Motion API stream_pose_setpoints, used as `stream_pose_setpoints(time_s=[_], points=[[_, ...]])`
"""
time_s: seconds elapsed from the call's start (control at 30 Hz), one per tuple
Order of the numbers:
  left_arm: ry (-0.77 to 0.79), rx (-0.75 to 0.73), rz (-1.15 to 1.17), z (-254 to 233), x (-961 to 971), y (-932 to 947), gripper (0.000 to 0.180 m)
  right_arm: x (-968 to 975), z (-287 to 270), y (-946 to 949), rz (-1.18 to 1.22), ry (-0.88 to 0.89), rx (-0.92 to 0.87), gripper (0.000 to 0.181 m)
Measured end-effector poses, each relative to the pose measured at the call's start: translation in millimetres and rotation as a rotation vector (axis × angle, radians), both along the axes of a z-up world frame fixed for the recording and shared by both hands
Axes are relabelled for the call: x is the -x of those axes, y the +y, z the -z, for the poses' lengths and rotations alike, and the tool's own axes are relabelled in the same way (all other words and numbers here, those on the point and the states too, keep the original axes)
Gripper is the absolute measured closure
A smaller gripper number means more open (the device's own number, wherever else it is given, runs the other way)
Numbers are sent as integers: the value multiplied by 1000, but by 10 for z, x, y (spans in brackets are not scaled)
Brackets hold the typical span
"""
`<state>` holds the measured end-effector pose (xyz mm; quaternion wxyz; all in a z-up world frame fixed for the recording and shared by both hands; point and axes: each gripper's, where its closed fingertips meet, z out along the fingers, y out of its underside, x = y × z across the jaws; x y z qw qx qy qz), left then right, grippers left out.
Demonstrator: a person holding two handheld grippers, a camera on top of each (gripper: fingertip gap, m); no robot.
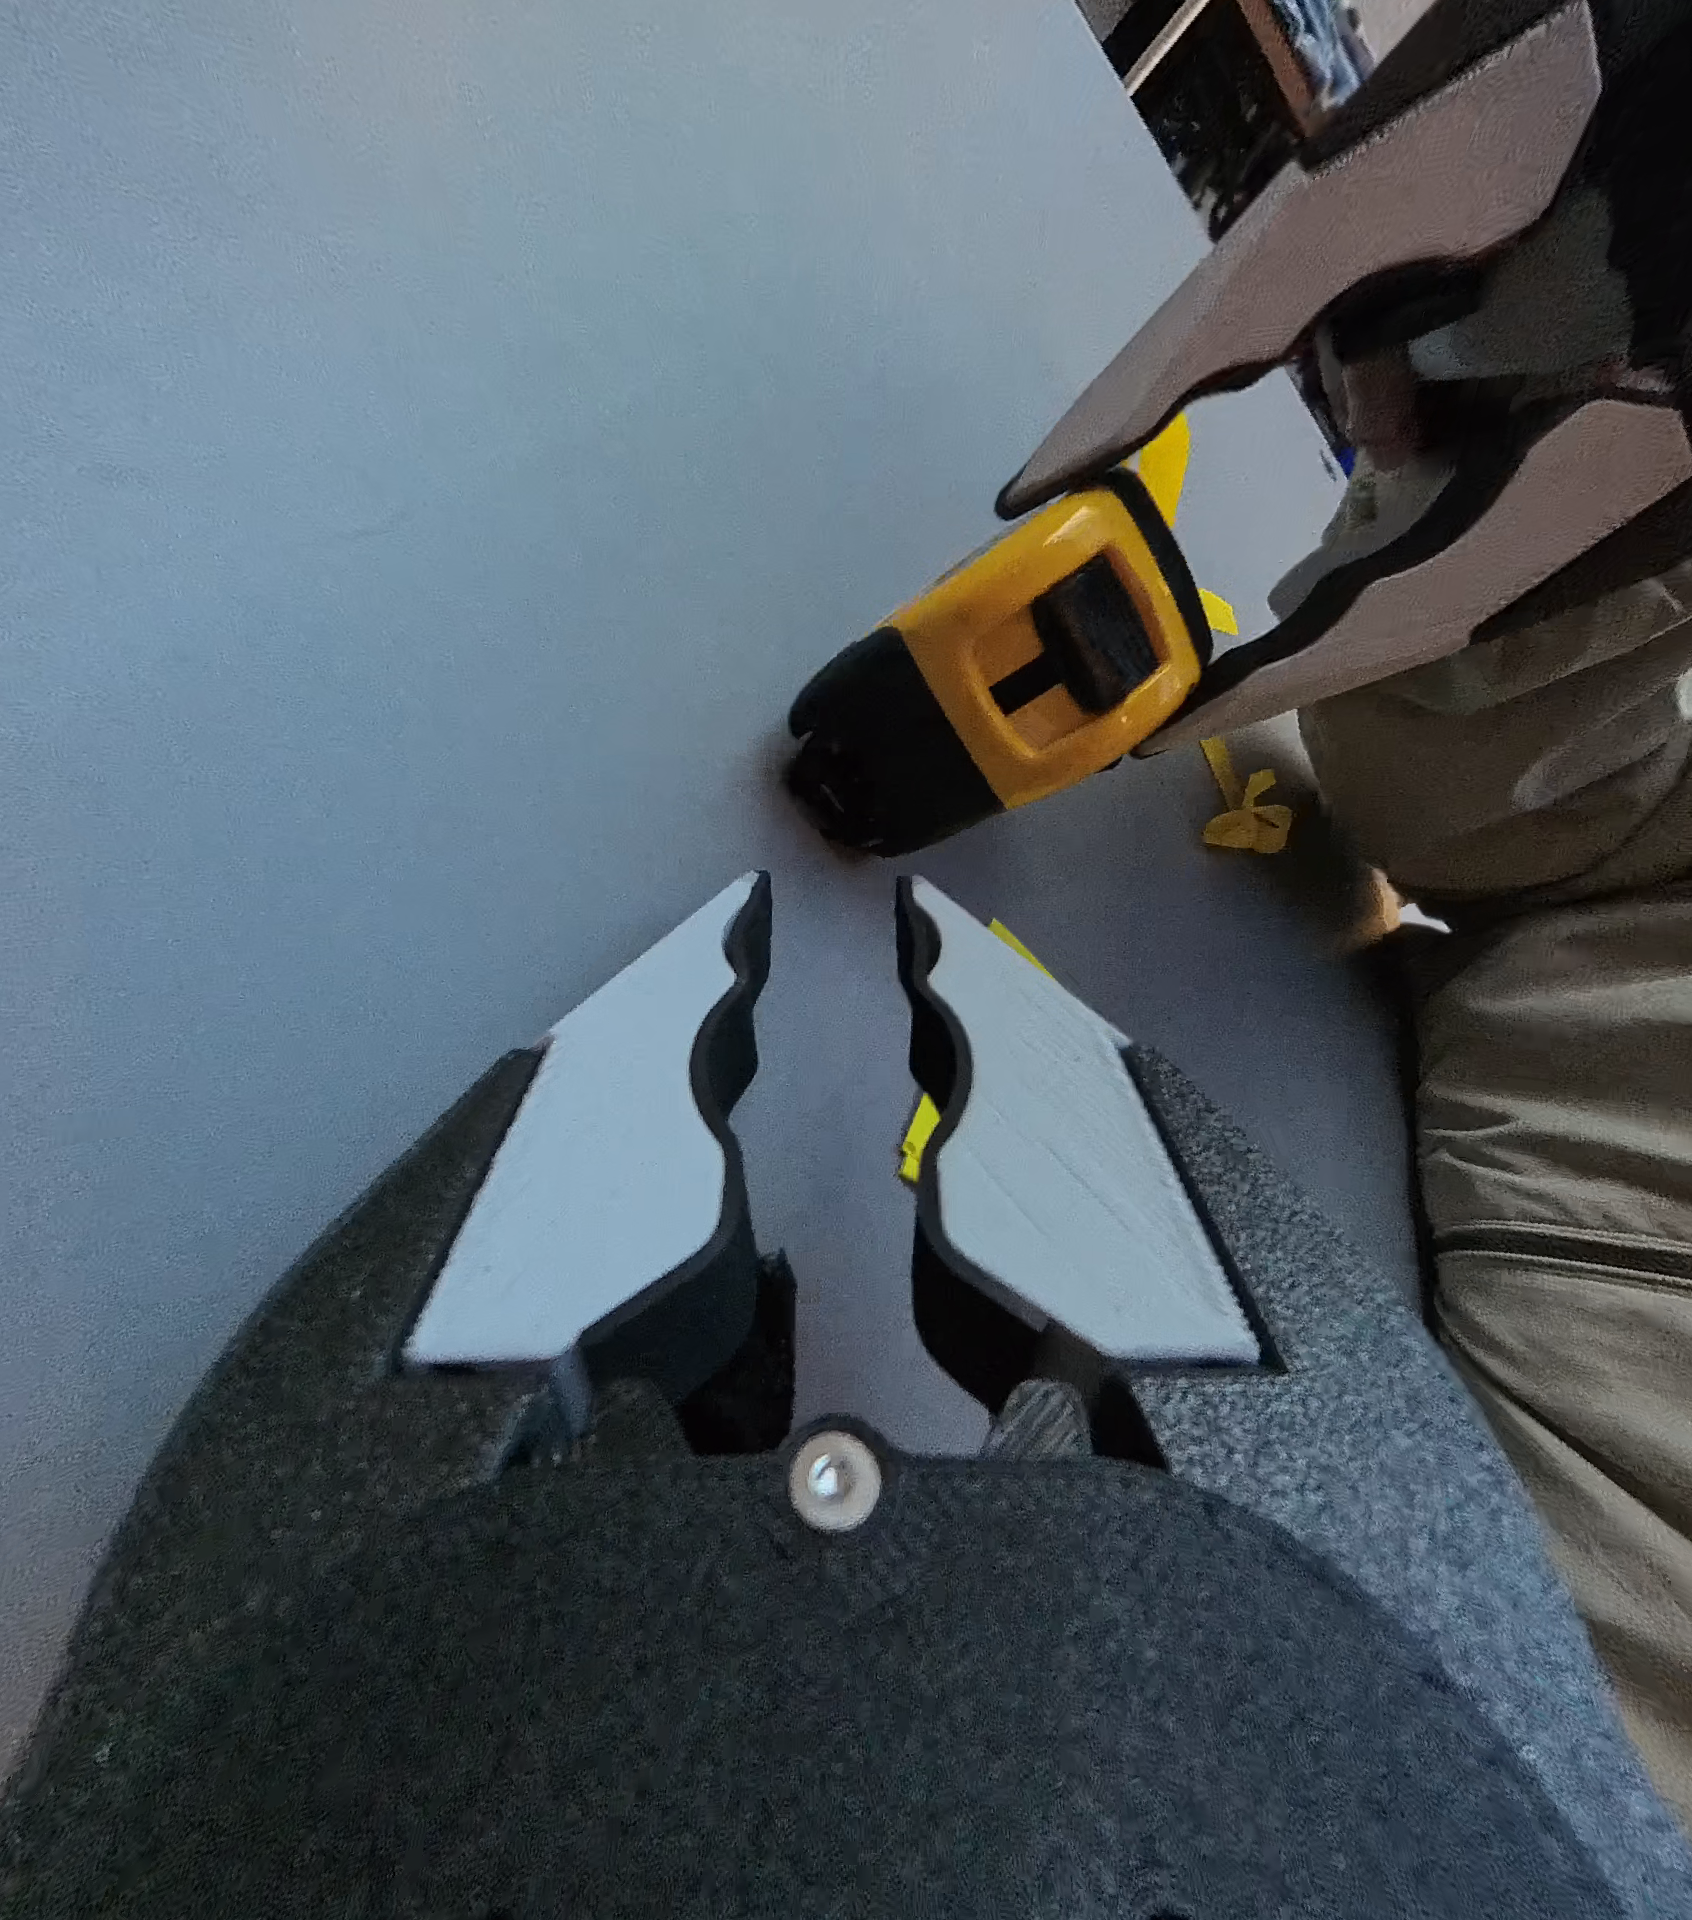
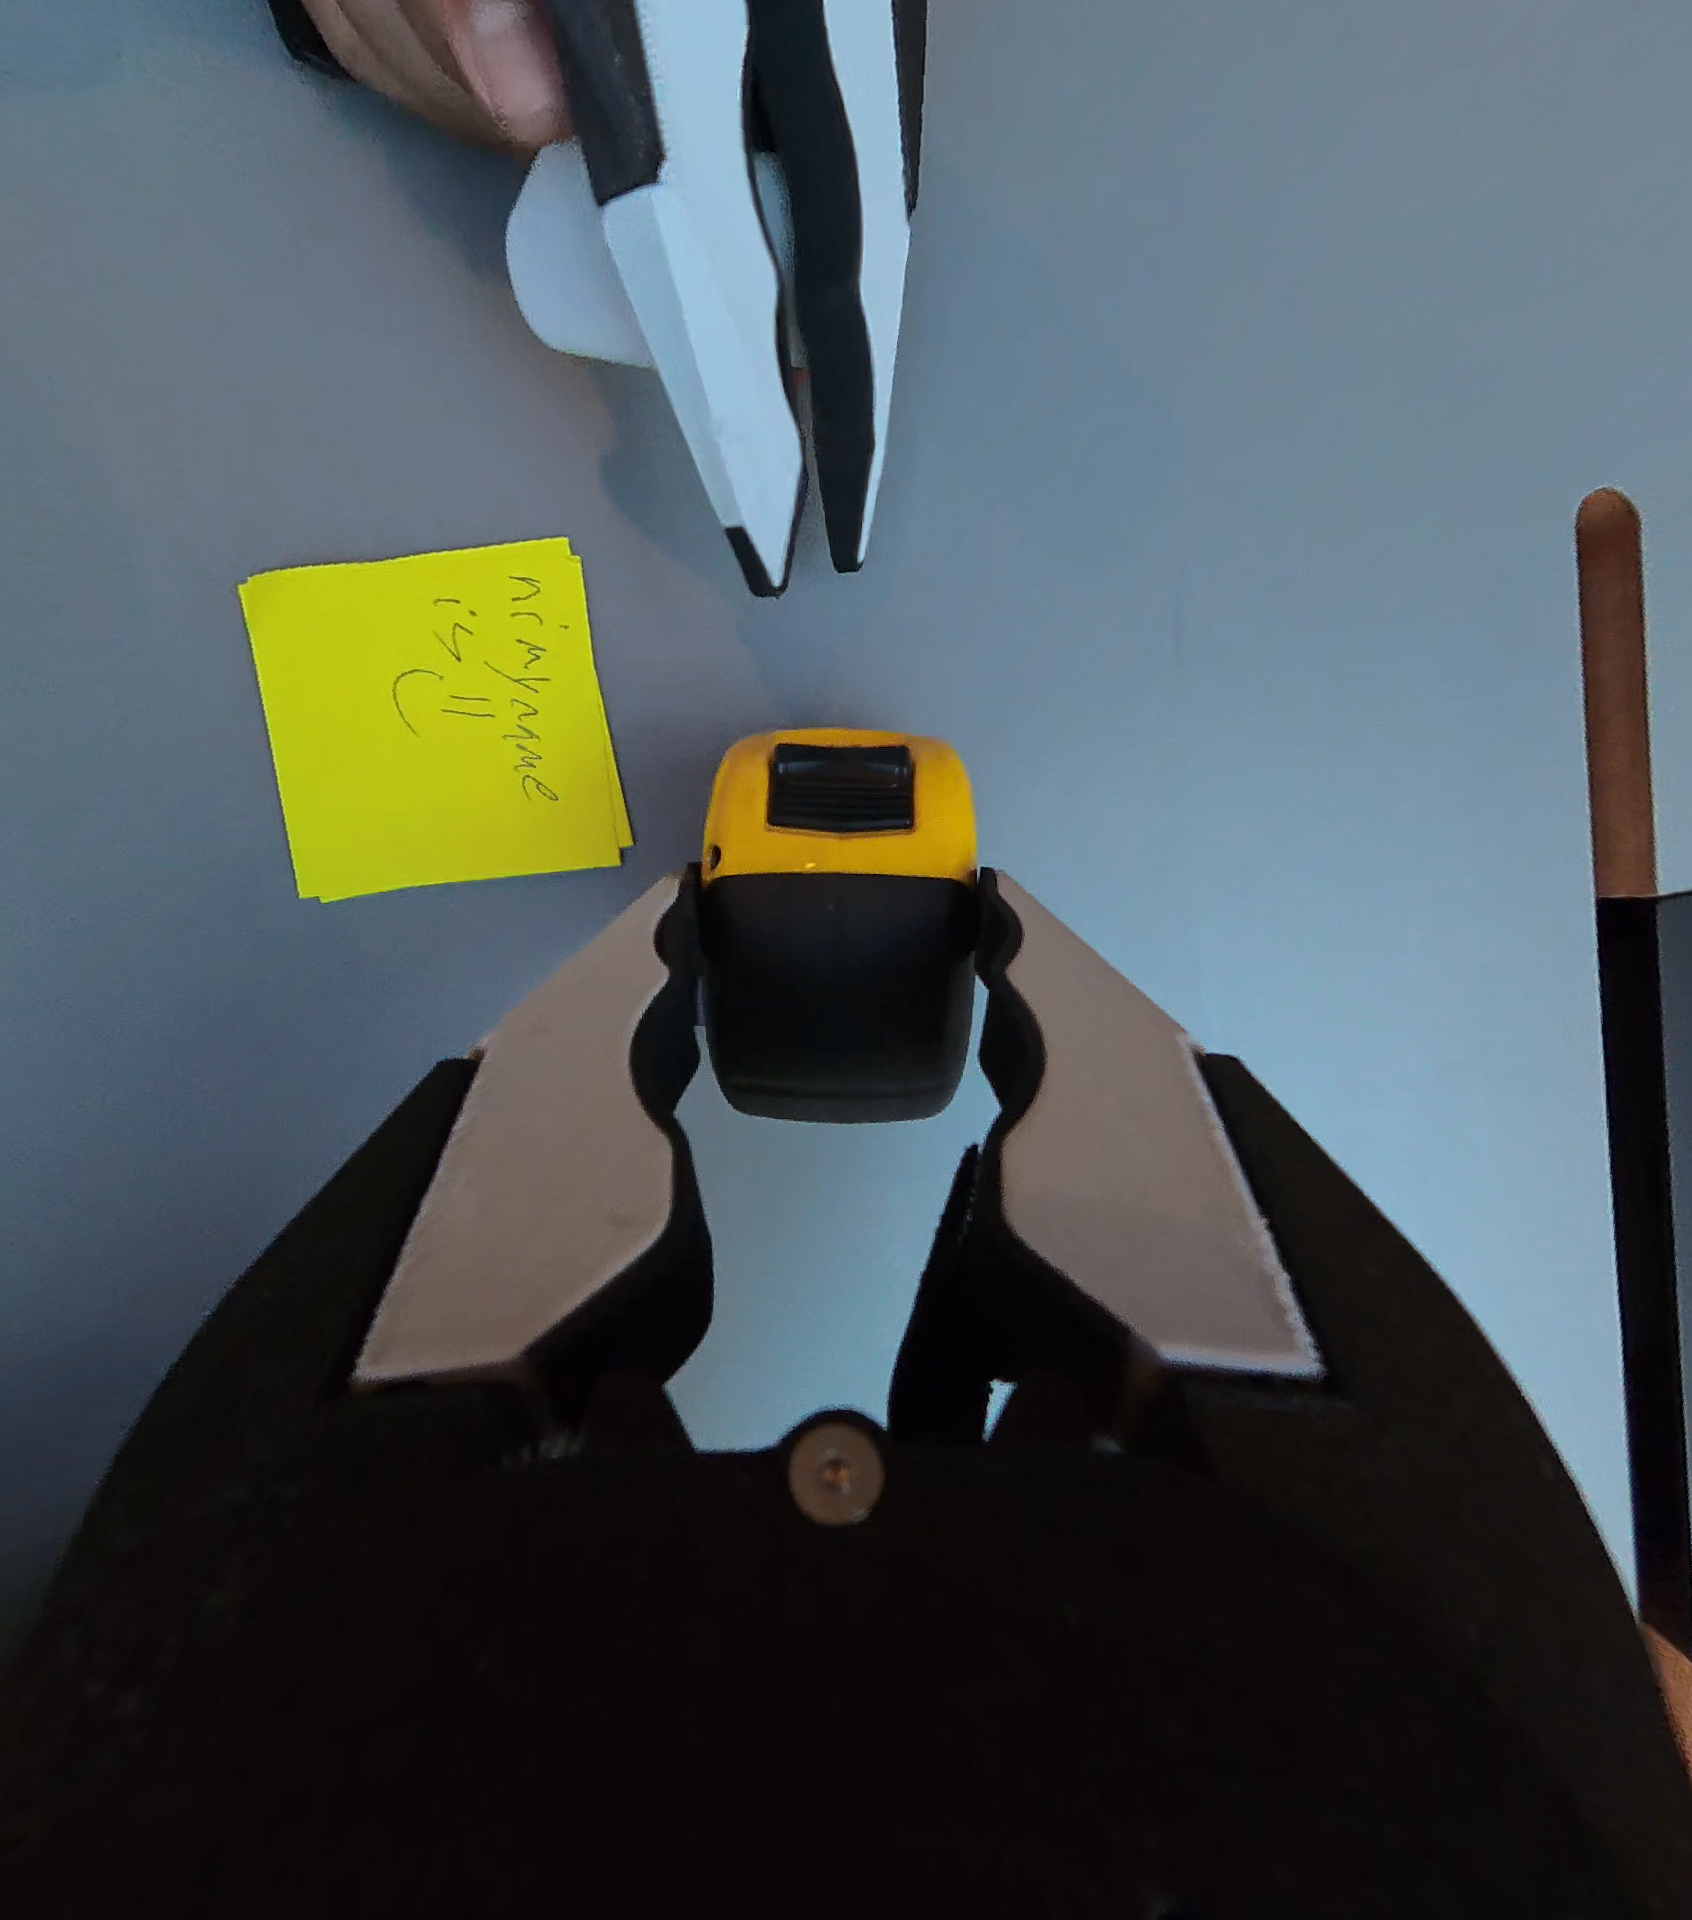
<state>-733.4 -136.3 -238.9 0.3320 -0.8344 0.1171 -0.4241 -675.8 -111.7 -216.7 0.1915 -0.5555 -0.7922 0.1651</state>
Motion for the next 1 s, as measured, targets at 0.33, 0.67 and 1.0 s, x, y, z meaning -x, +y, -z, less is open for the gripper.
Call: stream_pose_setpoints(time_s=[0.33,0.67,1.0], points=[[-82,5,17,-246,-438,196,163,-345,-94,23,7,242,-4,129],[-162,99,8,-168,-435,198,154,-392,-87,36,-10,298,10,129],[-164,71,52,-177,-468,169,170,-325,-55,38,44,370,52,111]])
